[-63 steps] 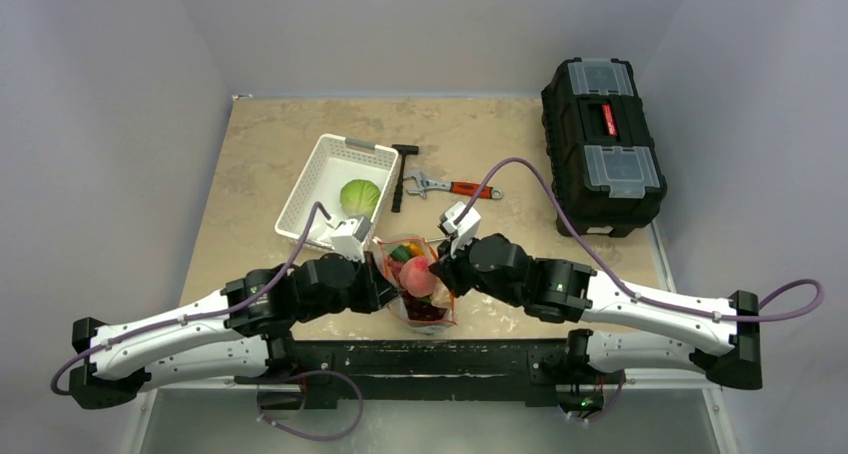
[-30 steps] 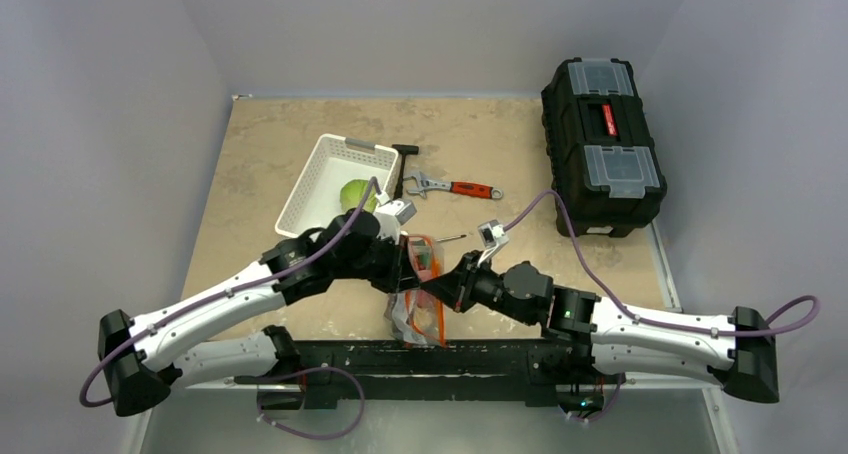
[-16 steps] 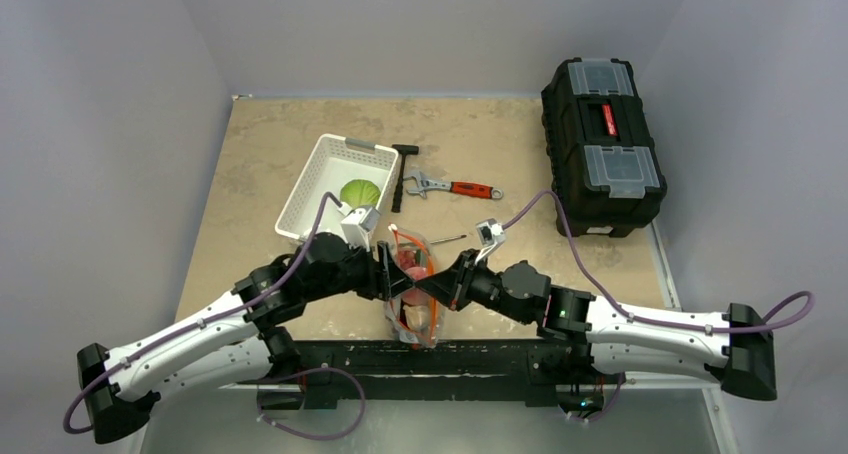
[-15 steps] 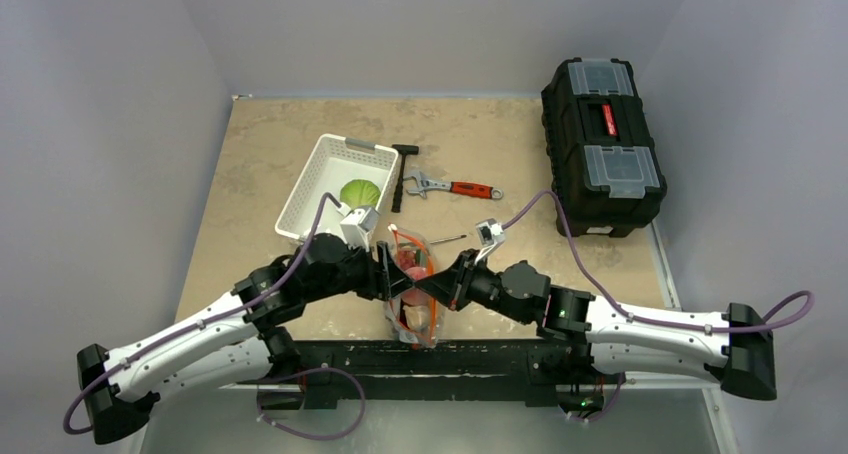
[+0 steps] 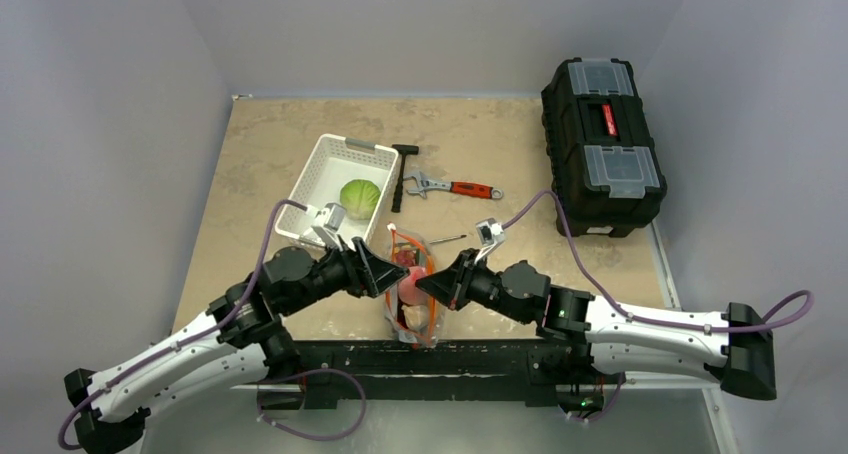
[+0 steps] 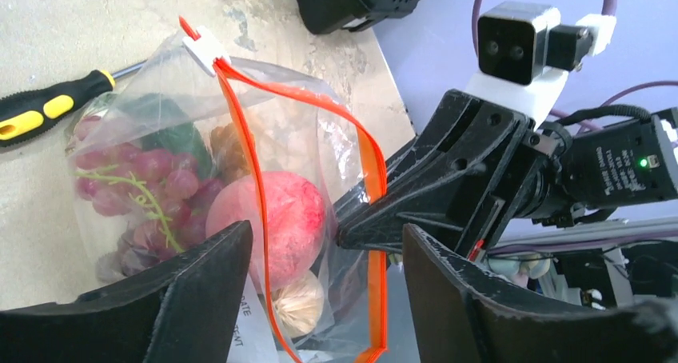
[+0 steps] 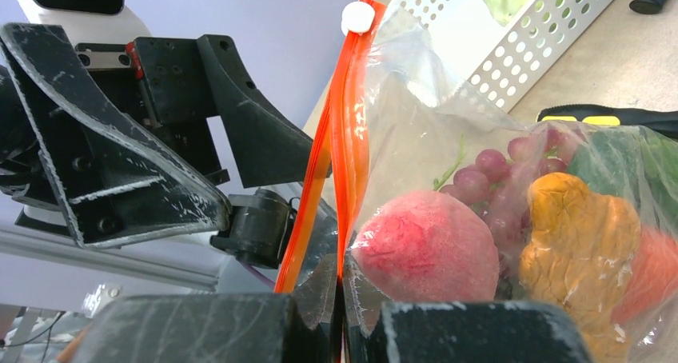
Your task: Place the food in the zip-top bag and seal the zipper
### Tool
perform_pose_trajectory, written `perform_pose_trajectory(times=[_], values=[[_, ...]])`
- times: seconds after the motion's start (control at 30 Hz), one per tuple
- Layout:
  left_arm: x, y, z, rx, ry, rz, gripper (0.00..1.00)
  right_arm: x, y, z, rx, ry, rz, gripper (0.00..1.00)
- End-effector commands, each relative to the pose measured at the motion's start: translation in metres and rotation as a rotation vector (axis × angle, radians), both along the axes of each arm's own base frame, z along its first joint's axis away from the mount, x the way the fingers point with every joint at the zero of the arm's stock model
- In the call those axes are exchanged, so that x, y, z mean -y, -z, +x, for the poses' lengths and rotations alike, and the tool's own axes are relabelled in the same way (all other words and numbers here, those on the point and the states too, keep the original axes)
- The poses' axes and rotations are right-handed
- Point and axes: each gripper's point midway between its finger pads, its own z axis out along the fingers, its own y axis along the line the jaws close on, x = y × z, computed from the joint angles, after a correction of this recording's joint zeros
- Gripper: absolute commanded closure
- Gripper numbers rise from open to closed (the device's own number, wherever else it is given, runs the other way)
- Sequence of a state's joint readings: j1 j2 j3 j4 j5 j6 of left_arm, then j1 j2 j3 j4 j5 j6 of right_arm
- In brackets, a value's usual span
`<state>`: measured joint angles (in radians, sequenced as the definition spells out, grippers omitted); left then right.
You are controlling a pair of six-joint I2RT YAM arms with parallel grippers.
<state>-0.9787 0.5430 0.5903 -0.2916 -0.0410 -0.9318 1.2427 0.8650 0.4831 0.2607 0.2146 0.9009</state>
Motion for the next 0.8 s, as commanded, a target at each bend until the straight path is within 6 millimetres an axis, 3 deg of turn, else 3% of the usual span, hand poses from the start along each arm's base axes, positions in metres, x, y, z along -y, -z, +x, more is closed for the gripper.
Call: perform_pose_trajectory(times=[0.0,0.27,0.5,0.63,0.77], values=[[0.004,-0.014,0.011,0.019,-0.050,-0.067,0.28,-0.004,-0.016,0.003,0.027,0.002,0.033,1.00],[0.005,-0.009,0.040,-0.141,-0.232,0.055,0.28,-0.021,-0.018,-0.005,0.074,-0.086,0.013,1.00],[0.016,-0.020,0.044,-0.113,-0.252,0.071,0.29,-0.033,-0.022,-0.014,0.116,-0.160,-0.010,1.00],[0.009,-0.027,0.047,-0.099,-0.302,0.176,0.37,-0.037,-0.028,-0.016,0.129,-0.171,-0.021,1.00],[0.005,-0.019,0.047,-0.116,-0.322,0.295,0.49,-0.040,-0.029,-0.014,0.134,-0.164,-0.039,1.00]])
